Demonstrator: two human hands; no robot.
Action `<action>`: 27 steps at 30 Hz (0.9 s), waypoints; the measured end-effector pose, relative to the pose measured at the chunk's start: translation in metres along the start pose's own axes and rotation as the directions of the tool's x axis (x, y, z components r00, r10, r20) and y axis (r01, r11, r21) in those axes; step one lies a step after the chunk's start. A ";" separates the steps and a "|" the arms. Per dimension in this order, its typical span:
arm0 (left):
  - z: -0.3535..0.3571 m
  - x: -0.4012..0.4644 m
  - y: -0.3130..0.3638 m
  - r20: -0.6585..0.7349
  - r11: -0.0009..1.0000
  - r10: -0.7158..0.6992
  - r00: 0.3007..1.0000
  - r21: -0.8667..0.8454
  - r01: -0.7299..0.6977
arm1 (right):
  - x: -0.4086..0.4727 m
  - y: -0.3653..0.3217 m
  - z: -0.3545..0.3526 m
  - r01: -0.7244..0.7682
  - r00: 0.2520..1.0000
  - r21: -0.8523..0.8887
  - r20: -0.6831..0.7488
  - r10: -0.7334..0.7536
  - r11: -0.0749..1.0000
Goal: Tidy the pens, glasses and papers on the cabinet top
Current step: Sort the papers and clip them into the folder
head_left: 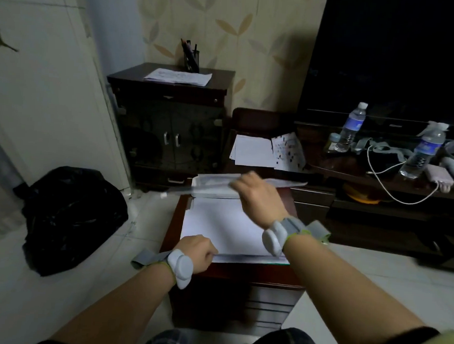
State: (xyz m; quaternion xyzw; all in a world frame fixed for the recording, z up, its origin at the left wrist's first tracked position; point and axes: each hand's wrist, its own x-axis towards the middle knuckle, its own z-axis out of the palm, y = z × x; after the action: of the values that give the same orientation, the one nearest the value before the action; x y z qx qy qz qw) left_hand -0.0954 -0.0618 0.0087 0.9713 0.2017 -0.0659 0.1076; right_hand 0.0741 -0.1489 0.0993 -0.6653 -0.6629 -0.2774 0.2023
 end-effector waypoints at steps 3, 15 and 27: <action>0.004 -0.004 0.004 0.016 1.000 0.003 1.000 0.015 -0.003 | -0.040 -0.018 0.023 -0.092 0.928 0.068 0.367 0.061 0.993; 0.010 0.002 0.003 0.057 1.000 -0.008 0.998 -0.025 0.009 | -0.077 -0.033 0.050 -0.222 0.694 0.021 0.705 0.143 0.975; 0.010 0.009 0.002 0.106 0.999 -0.025 0.994 -0.020 0.027 | -0.093 -0.037 0.069 -0.339 0.624 0.031 0.756 0.200 0.940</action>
State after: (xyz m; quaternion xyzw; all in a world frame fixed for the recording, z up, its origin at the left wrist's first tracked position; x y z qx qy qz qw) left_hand -0.0875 -0.0628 -0.0023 0.9625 0.2091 -0.1164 0.1279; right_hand 0.0475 -0.1748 -0.0159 -0.7919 -0.6008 0.1090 0.0102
